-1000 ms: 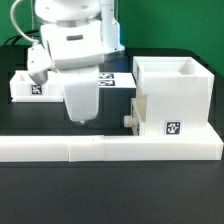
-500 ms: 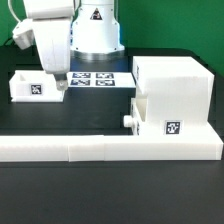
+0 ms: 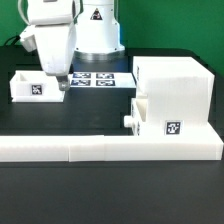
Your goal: Assemble drawer
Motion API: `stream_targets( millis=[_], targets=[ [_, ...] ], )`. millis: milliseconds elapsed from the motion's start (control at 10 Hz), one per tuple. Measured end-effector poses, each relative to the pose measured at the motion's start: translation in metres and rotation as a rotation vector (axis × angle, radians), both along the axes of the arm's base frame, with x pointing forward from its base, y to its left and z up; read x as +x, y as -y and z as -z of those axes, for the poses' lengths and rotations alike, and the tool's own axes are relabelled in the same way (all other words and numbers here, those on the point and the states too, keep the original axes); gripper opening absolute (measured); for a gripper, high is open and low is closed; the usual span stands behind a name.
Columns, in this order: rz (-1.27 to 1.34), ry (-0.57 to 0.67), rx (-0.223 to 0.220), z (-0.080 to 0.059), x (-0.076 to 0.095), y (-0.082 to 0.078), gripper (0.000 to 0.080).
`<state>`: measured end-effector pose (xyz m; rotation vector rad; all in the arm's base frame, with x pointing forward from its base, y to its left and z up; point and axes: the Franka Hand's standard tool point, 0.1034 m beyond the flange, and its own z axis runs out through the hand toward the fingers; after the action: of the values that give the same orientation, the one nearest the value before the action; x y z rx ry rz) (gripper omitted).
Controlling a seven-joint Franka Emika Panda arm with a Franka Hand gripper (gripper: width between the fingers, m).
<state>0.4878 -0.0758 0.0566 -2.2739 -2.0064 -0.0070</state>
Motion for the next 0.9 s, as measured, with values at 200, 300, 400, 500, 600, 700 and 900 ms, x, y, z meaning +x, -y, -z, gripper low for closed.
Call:
stream_targets(
  millis=[200, 300, 400, 500, 600, 700, 900],
  targets=[
    [0.121, -0.007, -0.008, 0.000, -0.001, 0.001, 0.0649],
    [0.196, 0.010, -0.018, 0.002, -0.009, 0.008, 0.0649],
    [0.303, 0.026, -0.032, 0.002, -0.021, 0.011, 0.0649],
    [0.387, 0.033, -0.042, 0.002, -0.034, 0.012, 0.0649],
    [0.488, 0.036, -0.050, 0.001, -0.044, 0.012, 0.0649],
    [0.601, 0.032, -0.057, 0.000, -0.054, 0.013, 0.0649],
    [0.754, 0.017, -0.059, 0.002, -0.057, 0.012, 0.0649]
  ],
)
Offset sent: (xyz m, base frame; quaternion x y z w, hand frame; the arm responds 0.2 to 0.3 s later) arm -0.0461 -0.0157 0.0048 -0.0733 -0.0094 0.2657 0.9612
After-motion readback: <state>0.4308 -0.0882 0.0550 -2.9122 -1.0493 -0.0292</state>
